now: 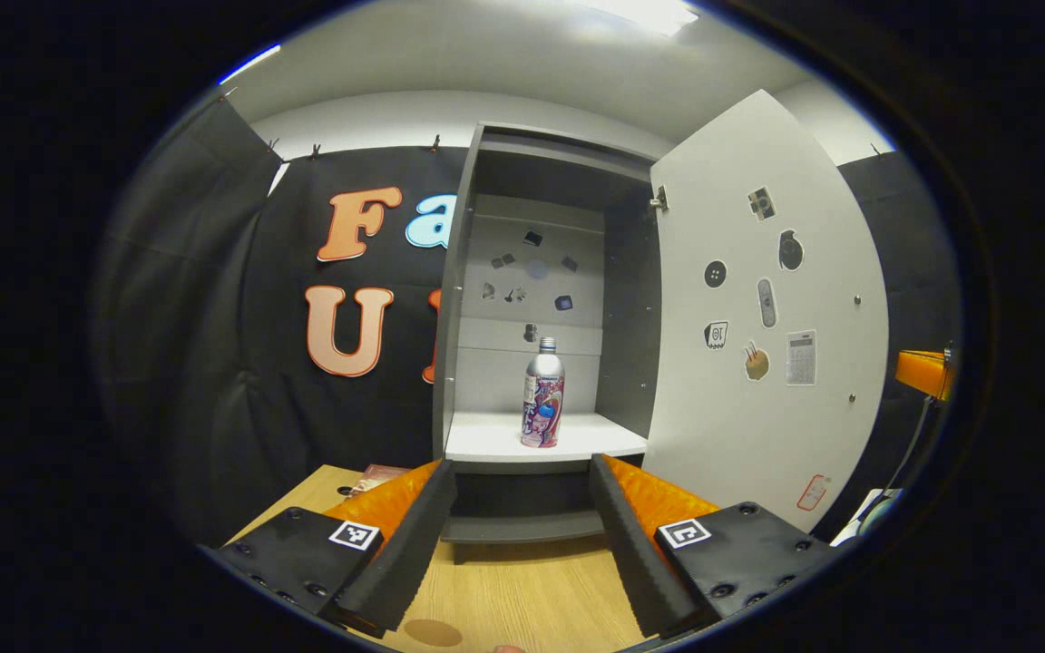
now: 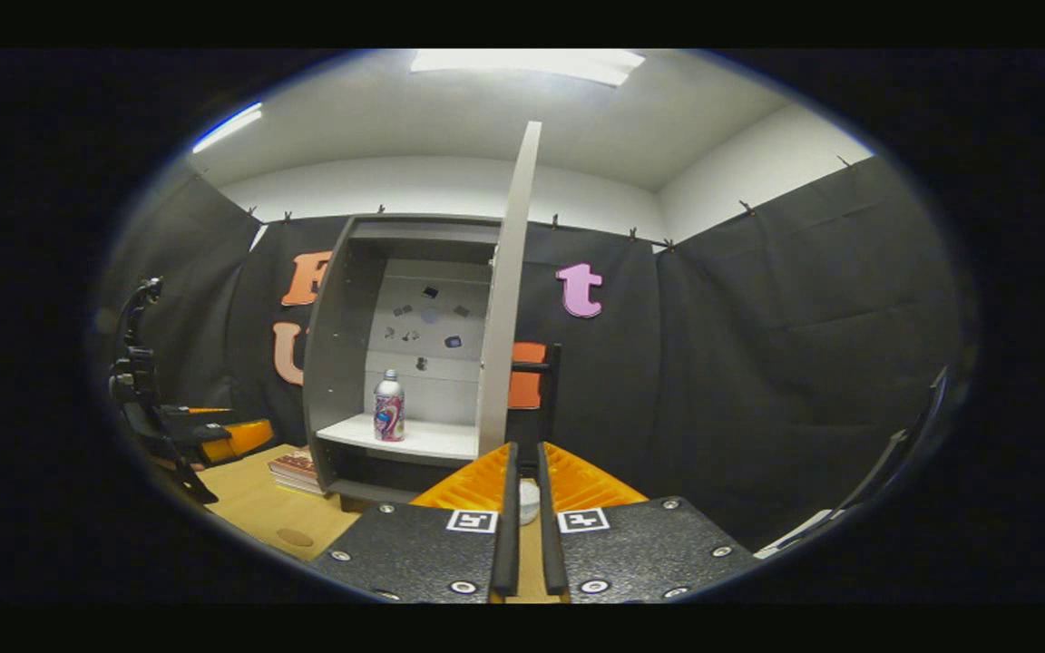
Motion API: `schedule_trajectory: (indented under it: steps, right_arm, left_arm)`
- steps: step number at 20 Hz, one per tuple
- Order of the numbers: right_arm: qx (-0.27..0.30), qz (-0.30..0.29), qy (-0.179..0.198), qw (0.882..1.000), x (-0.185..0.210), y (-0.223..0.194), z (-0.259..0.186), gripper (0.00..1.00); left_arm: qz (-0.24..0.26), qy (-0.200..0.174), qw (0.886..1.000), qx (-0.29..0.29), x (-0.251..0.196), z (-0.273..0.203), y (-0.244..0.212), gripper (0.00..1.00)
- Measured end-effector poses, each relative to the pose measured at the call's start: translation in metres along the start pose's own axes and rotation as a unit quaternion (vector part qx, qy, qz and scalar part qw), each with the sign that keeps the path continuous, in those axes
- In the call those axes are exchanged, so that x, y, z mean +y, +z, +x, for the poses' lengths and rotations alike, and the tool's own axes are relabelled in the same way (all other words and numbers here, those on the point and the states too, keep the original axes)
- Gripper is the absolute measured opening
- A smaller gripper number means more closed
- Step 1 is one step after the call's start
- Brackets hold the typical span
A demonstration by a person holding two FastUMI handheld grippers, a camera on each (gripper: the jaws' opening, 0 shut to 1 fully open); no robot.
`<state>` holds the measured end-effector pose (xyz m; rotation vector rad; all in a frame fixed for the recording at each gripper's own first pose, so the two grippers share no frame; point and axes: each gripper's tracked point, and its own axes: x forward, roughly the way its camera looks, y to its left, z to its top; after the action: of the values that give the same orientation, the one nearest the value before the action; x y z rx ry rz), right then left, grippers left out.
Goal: Open the cabinet door with the right hand, grasp the bottle in the cabinet with the left hand and place it on the coaster, then close the cabinet door with the right hand.
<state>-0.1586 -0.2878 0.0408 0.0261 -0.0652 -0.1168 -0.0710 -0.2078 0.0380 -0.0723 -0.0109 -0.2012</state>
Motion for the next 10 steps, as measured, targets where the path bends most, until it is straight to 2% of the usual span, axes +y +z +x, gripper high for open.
schedule_trajectory:
  steps: [1, 4, 5, 6, 7, 8, 10]
  right_arm:
    - [0.002, -0.002, -0.004, 1.0, 0.005, 0.0, -0.003, 0.1]
    - [0.004, 0.0, -0.008, 1.0, 0.036, -0.001, -0.004, 0.1]
    - [0.0, -0.003, -0.017, 1.0, 0.043, 0.0, 0.0, 0.14]
    - [-0.003, -0.004, -0.022, 1.0, 0.054, 0.001, 0.005, 0.14]
    - [-0.004, -0.002, -0.028, 1.0, 0.068, 0.001, 0.012, 0.12]
    - [-0.004, 0.001, -0.032, 0.999, 0.082, 0.001, 0.02, 0.19]
    - [-0.003, 0.012, -0.034, 0.999, 0.113, -0.004, 0.038, 0.19]
  left_arm:
    - [-0.008, -0.008, 1.0, 0.001, -0.002, 0.006, -0.001, 0.99]
    - [-0.026, -0.035, 0.999, 0.0, -0.001, 0.034, -0.005, 0.96]
    - [-0.03, -0.045, 0.999, 0.001, 0.001, 0.045, -0.007, 0.99]
    - [-0.033, -0.055, 0.998, 0.001, 0.004, 0.056, -0.008, 0.96]
    - [-0.034, -0.067, 0.997, -0.001, 0.006, 0.068, -0.006, 0.96]
    - [-0.036, -0.079, 0.996, -0.003, 0.009, 0.08, -0.004, 0.99]
    - [-0.033, -0.106, 0.994, -0.001, 0.013, 0.106, -0.006, 0.96]
